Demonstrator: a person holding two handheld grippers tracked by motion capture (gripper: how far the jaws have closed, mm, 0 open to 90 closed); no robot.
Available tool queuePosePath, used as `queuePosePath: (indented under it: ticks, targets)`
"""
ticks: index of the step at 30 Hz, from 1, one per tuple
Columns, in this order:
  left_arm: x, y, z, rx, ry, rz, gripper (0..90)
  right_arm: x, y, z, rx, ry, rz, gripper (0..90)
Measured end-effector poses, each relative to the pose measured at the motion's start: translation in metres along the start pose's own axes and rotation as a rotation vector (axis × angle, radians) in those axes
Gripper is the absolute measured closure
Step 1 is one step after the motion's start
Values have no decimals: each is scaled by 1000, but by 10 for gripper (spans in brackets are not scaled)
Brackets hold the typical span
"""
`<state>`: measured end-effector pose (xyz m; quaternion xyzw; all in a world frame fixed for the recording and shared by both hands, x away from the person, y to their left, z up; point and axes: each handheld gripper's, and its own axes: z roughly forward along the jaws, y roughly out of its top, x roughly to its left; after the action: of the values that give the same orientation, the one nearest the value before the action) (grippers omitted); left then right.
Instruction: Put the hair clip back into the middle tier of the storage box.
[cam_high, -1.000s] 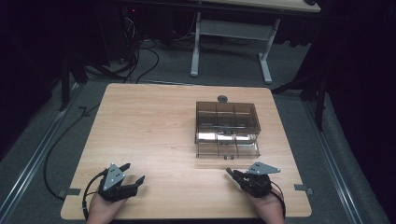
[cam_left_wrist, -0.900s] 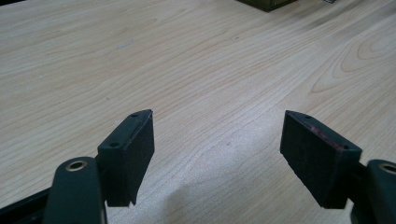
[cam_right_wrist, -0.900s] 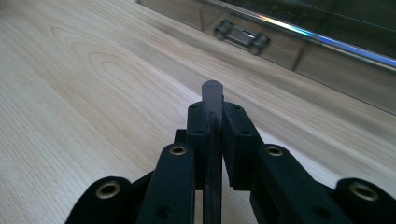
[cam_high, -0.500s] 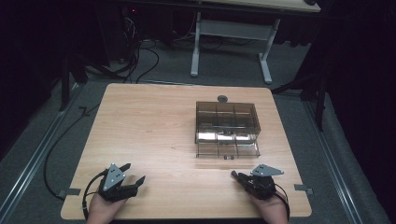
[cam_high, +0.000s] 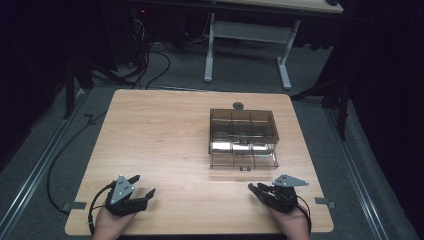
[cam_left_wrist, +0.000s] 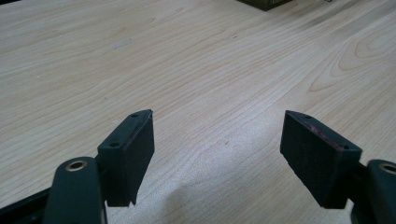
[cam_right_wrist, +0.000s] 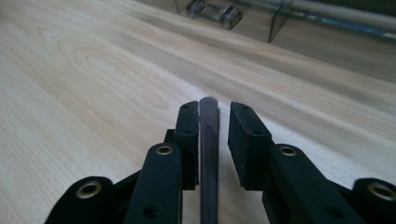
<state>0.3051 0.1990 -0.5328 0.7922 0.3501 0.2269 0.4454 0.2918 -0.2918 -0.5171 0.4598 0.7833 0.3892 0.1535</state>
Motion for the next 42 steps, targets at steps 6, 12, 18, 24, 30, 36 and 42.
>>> queuePosePath:
  ticks: [6, 12, 18, 24, 30, 36, 42]
  targets:
    - [0, 0, 0, 7, -5, 2, 266, -6, 8, -2, 59, -41, 13, 739]
    - [0, 0, 0, 8, -6, 0, 266, -10, 11, -2, 141, -74, 36, 758]
    - [0, 0, 0, 5, -6, -1, 266, -4, 17, 2, 255, -83, -12, 777]
    - [0, 0, 0, 9, -8, 3, 266, -3, 27, 2, 328, -104, -42, 780]
    - [-1, 0, 0, 11, -6, 11, 266, -4, 36, 4, 414, -70, -57, 759]
    - [-1, 0, 0, 8, -4, 10, 266, -6, 40, 6, 460, -59, -61, 759]
    - [-1, 0, 0, 9, -4, 13, 266, -6, 45, 7, 519, -39, -71, 751]
